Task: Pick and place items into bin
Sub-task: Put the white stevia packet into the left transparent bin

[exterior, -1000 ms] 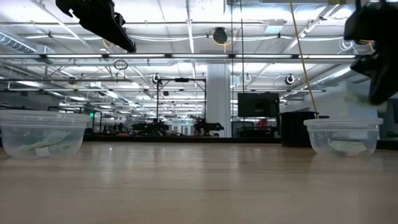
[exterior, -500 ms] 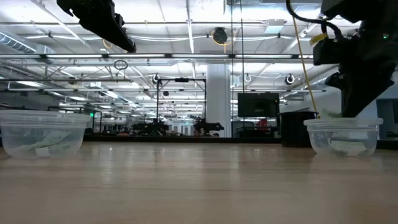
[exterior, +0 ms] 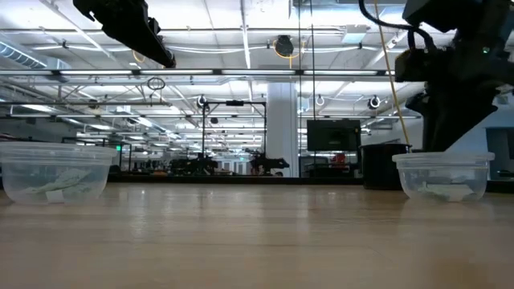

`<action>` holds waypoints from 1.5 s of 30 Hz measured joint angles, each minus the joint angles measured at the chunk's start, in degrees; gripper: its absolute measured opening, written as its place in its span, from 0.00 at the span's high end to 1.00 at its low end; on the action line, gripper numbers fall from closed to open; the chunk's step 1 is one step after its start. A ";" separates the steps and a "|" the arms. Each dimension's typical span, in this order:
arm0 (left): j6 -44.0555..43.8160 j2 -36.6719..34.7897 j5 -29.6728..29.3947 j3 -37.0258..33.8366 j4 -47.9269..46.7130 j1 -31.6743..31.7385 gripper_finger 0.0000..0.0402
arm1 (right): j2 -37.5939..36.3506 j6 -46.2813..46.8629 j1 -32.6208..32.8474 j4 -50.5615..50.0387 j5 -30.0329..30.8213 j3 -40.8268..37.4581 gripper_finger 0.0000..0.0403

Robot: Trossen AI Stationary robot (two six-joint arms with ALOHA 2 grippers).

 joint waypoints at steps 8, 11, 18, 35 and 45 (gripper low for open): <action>-3.08 0.61 5.58 0.00 5.42 -0.01 0.78 | 0.00 -10.05 0.00 15.02 0.13 0.02 0.75; -4.21 2.35 10.76 0.00 9.14 -0.69 0.78 | 0.00 -14.30 0.04 20.44 1.49 0.02 0.75; -9.48 12.34 19.38 -0.02 12.87 -5.49 0.78 | -0.02 -20.26 0.02 28.65 6.34 0.02 0.75; -32.56 29.87 31.72 -0.04 20.51 -21.20 0.78 | 0.00 -32.39 0.07 40.52 6.16 0.02 0.75; -37.69 35.88 25.49 -0.04 21.59 -28.89 0.78 | 0.00 -29.03 0.07 41.08 6.14 0.02 0.75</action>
